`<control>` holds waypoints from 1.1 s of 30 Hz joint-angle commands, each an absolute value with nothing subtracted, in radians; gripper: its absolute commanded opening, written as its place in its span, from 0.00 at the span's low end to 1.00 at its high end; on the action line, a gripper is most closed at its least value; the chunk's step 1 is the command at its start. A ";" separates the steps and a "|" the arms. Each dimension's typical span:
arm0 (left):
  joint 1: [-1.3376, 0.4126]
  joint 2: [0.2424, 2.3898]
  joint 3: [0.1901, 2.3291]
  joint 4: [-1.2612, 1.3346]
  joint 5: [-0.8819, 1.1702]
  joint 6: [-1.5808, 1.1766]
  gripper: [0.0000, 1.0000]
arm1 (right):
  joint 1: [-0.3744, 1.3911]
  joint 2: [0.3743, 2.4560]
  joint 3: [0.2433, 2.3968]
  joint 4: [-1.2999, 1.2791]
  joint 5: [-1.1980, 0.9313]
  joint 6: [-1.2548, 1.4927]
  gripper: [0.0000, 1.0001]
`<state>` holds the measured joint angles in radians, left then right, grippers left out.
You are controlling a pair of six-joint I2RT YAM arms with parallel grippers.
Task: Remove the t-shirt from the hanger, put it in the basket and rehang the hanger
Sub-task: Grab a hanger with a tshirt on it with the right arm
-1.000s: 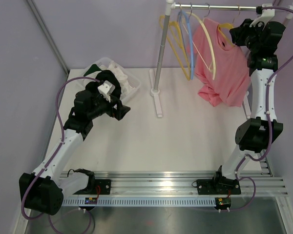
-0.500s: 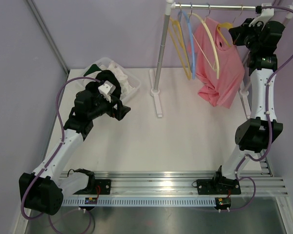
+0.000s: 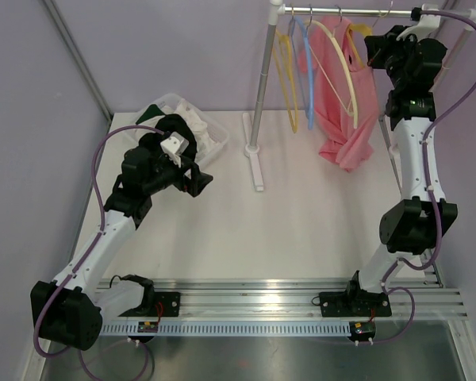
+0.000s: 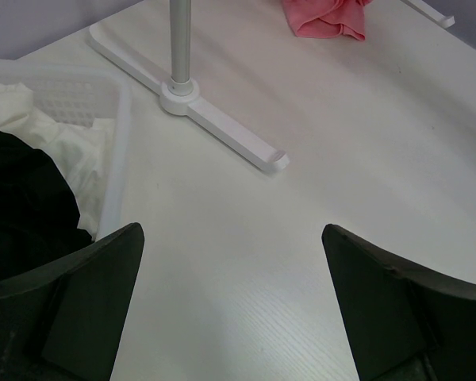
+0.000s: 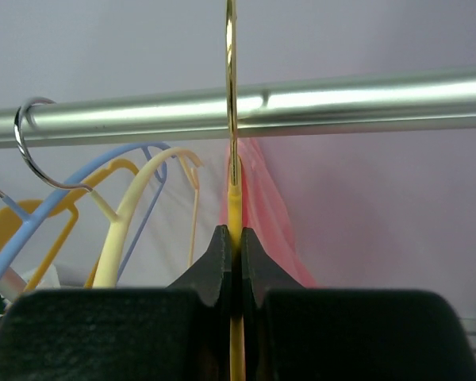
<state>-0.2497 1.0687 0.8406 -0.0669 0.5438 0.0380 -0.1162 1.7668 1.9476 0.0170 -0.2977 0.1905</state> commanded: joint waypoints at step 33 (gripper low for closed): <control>-0.267 1.014 0.842 -0.057 0.502 0.077 0.99 | -0.103 1.296 1.844 -0.693 0.078 0.037 0.00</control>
